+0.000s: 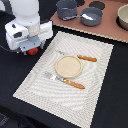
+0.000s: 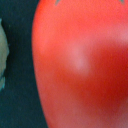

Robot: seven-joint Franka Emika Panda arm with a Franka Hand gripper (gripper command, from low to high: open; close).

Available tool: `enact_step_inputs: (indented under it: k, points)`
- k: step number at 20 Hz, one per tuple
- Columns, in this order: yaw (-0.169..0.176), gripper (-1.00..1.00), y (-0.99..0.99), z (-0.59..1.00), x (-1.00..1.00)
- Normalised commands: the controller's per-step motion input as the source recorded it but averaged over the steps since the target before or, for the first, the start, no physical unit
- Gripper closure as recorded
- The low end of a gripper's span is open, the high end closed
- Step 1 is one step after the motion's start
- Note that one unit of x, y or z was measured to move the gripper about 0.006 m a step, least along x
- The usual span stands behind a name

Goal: Place the fish, sausage, and tomato into the frying pan.

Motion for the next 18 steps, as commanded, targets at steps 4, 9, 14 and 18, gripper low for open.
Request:
enact_step_inputs:
  k: [4, 9, 14, 18]
  points:
    - [0.034, 1.0, 0.0, -0.16, -0.24]
    - [0.027, 1.0, -0.04, 0.01, -0.22]
    - [0.007, 1.0, -0.05, 0.91, 0.15]
    - [0.0, 1.0, 0.4, 1.0, 0.82]
